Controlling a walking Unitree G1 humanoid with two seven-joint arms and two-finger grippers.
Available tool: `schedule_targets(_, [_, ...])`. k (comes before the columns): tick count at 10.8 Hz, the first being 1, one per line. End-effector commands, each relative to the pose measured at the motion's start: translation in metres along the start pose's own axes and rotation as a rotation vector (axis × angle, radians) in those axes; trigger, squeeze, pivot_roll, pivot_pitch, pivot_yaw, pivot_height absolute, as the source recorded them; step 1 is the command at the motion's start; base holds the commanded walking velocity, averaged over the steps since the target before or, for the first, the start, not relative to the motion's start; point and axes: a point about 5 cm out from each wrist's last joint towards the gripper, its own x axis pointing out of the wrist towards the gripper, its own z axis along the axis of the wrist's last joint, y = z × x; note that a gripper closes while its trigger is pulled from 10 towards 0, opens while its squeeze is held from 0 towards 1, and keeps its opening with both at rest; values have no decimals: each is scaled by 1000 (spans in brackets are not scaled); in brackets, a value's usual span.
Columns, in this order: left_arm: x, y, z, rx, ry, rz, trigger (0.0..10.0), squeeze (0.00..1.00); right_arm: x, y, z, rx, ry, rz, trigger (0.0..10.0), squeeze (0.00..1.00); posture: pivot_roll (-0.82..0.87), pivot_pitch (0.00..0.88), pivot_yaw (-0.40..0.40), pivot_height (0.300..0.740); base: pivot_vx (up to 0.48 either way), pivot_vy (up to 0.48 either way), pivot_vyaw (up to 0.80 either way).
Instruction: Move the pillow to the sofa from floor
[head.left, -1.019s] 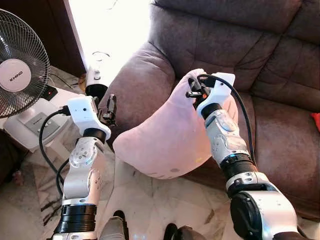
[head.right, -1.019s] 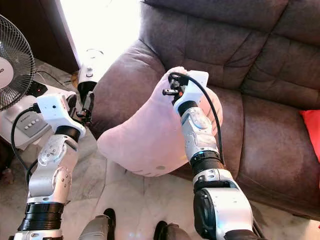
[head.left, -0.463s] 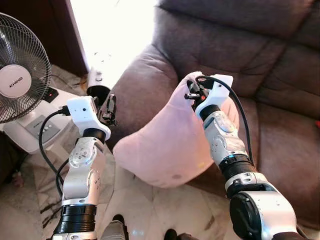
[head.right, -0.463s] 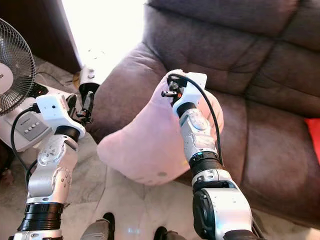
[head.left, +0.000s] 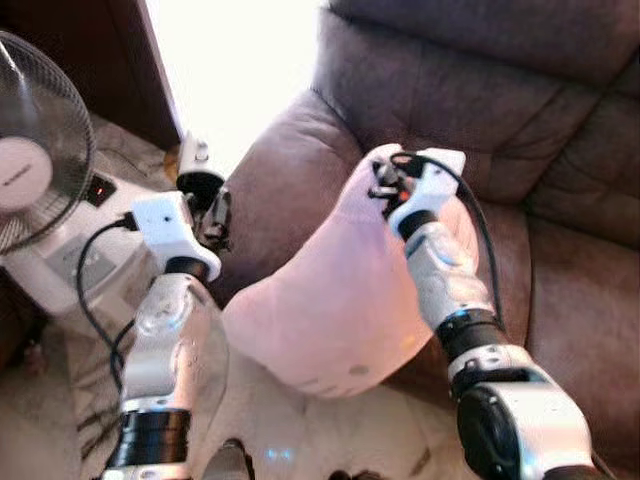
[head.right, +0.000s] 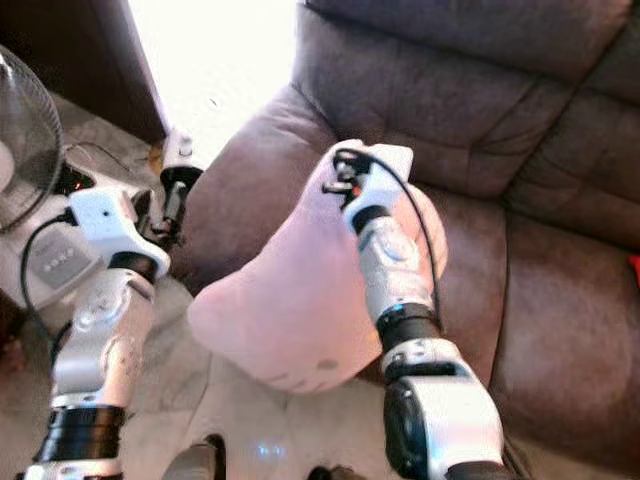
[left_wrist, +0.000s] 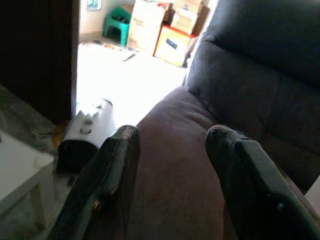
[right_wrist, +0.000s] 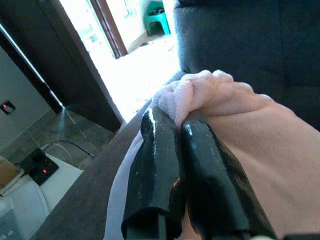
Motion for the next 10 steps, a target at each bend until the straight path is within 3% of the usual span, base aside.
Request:
schedule_targets(1, [-2,-5,0,-11,4,-18,10000,0,2,-4,17,-15,-77,-6,10000,0,201,151,-110,740,300,0,0])
schedule_targets(10, [-3,-6,-2,-13,15,-24,10000,0,1,-1,15,-11,-73,3,10000,0,201,152,-113,740,297,0,0])
